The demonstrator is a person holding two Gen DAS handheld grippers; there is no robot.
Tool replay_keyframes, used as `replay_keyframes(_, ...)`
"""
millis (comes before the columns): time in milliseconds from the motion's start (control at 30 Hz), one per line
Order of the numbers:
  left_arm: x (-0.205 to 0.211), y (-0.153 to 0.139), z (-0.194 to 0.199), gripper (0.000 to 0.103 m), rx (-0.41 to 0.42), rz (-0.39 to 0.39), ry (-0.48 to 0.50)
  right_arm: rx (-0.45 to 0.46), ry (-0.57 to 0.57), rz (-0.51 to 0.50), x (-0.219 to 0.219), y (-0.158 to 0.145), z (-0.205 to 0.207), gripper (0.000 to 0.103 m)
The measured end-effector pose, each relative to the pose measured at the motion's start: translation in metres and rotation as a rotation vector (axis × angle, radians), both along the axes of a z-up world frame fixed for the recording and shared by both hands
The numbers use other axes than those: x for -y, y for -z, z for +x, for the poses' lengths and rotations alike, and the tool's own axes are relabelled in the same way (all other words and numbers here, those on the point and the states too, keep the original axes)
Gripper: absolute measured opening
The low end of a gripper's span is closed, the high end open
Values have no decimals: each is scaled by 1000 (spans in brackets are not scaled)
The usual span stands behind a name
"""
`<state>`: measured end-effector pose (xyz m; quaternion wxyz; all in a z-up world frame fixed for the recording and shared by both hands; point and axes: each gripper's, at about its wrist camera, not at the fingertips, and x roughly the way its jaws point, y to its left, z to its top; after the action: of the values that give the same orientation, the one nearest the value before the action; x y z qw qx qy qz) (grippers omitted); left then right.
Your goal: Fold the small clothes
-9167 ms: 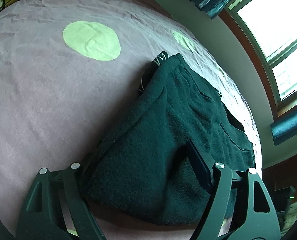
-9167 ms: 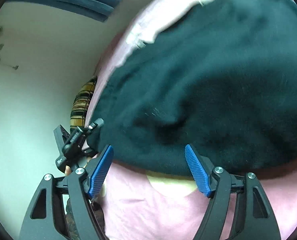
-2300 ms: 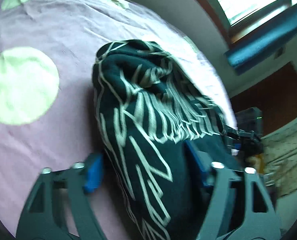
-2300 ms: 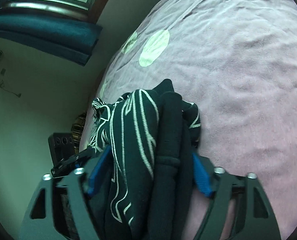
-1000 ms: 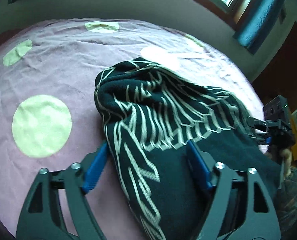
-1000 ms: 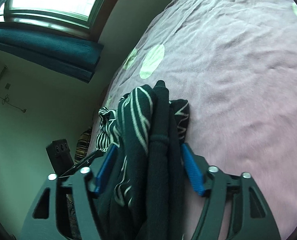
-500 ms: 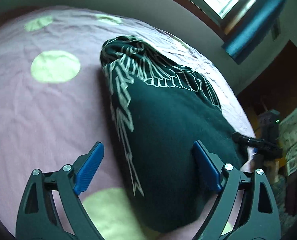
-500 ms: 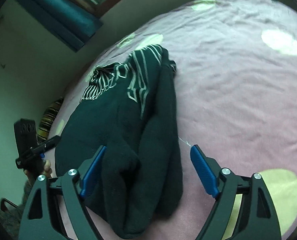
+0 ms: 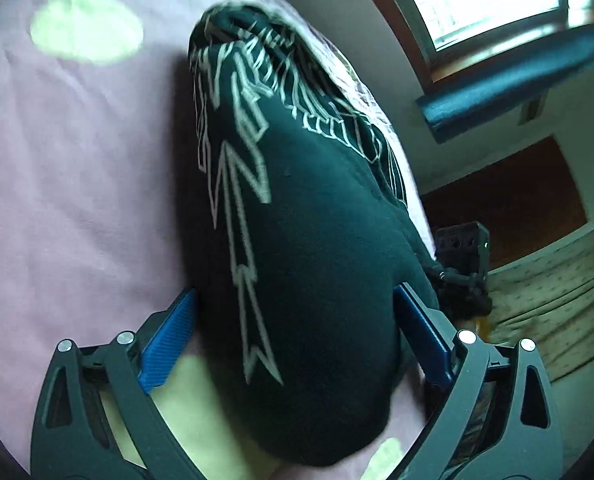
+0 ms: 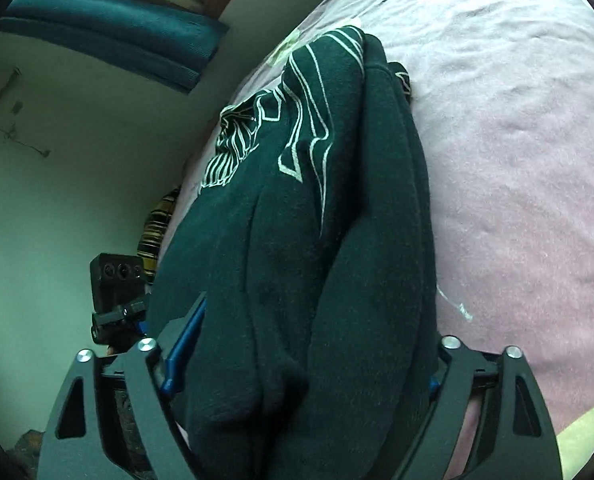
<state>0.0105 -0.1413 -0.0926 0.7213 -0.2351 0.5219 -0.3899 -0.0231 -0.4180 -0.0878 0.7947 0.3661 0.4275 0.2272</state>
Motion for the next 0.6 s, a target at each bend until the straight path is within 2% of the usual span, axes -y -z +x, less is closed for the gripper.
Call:
replay_keyframes(33,3,-1,0,93,20,4,1,3,-5,-16,-1,0,-1,72)
replay_keyframes(67,6,-4,-2,85,37,4,10,4,-6,-18,-1,0,-1,68)
replay_keyframes(100,8,-6,-3,83,43,7,13,3,-1,-13,0,1,-2,65)
replay_keyframes(300,18,-25,-14,68,117,93,2,42,48,15,-3,-4,-8,57)
replay_keyframes(400,24,-37,-19,64,162,144,-1,63,69,4,-8,-12,-13,54)
replay_keyframes(600,20,-65,-18,62,241,194,-33,108,100,26,-23,-28,-16,51)
